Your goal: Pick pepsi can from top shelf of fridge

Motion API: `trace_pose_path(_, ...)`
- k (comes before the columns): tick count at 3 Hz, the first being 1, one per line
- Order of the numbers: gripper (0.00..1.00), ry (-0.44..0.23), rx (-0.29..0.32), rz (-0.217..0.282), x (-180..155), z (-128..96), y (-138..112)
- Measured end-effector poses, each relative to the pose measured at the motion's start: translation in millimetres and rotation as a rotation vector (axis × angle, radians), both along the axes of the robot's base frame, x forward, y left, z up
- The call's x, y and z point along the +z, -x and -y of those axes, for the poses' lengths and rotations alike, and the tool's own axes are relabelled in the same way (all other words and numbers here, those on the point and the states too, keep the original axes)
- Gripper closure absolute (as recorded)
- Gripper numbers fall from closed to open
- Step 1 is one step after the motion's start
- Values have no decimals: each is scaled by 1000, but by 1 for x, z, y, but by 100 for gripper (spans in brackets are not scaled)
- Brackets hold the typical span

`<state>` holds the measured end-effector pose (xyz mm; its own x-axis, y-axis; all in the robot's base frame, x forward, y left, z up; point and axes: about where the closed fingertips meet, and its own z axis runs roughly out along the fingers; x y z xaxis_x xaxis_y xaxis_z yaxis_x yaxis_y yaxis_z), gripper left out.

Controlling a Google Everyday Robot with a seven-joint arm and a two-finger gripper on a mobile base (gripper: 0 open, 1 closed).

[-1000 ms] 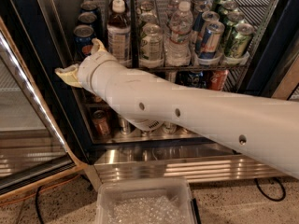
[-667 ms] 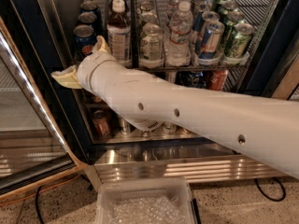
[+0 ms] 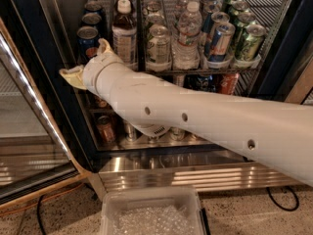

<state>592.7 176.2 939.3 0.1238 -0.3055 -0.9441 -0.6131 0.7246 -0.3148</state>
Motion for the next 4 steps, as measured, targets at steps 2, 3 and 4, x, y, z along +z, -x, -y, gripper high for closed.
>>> trace_pose_path(2,29,-50,-77,38,7,1,-27)
trace_pose_path(3,29,-60,-109,54,7,0,-35)
trace_pose_path(4,29,-67,-137,64,5,-1,-41)
